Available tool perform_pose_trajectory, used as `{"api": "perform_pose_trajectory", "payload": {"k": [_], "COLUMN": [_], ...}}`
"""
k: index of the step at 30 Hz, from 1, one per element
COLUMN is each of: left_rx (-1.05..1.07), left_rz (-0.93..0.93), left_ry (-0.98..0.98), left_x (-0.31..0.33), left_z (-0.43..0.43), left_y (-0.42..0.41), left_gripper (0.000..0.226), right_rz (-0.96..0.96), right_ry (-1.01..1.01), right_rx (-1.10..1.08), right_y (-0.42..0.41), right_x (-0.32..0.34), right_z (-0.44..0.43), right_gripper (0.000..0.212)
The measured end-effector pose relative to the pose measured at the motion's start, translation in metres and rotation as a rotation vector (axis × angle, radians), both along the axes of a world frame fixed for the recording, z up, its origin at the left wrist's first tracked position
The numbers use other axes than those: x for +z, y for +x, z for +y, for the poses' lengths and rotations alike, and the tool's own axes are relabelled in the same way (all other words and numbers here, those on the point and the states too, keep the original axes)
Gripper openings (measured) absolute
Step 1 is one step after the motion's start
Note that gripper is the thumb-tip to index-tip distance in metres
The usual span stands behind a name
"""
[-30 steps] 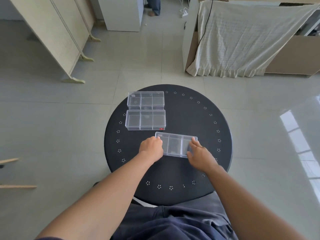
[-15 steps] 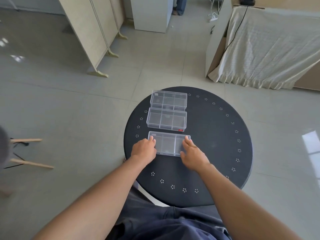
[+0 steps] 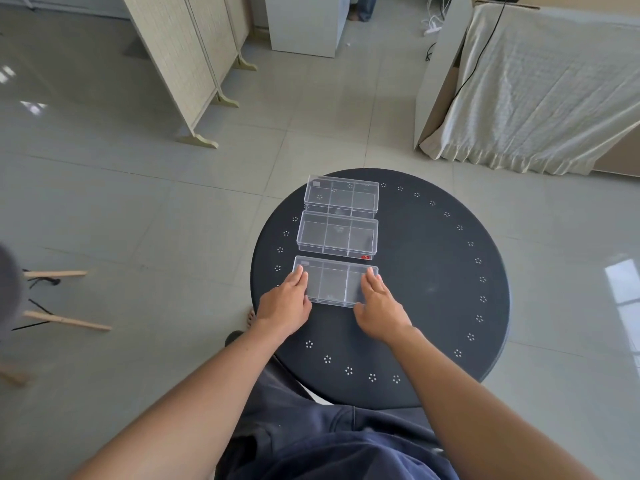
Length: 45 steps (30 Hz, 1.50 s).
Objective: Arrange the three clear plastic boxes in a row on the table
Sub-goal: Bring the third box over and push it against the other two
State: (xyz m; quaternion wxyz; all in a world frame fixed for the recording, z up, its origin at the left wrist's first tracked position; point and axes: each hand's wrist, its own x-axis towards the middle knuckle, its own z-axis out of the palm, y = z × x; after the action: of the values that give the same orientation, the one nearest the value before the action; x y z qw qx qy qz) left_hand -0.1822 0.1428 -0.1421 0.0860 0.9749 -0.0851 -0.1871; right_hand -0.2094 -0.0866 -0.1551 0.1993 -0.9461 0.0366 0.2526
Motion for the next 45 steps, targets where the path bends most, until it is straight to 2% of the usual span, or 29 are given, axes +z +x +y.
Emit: {"api": "perform_pose_trajectory", "payload": {"k": [7,12,16,28,45], "left_rx": [-0.011,-0.068,-0.135,-0.120,-0.115], "left_rz": [0.003,-0.086,0.005,0.140,0.141], "left_ry": [-0.031,-0.077,-0.110,-0.021,0.018], "left_x": [0.000,-0.007,-0.013,-0.023,-0.010], "left_z": [0.004,0.000,-0.002,-0.011,-0.019], "left_y": [0.002,0.006,0.008,0.029,0.049], "left_gripper": [0.060,0.067,0.073,0.074,0.073], "right_rz": [-0.016,-0.038,-0.110,-0.051,-0.026], "right_ry": [-0.018,-0.030,-0.089,-0.076,-0.057], "right_rx": [0.031,0.038,0.070,0.062,0.041], "right_y": [0.001,0.003,0.004,0.018,0.037], "right_x": [0.006,0.009,0.007,0.008,0.011], "right_z": [0.004,0.007,0.011,0.005,0.004], "right_gripper": [0.076,0.072,0.070,0.063,0.065]}}
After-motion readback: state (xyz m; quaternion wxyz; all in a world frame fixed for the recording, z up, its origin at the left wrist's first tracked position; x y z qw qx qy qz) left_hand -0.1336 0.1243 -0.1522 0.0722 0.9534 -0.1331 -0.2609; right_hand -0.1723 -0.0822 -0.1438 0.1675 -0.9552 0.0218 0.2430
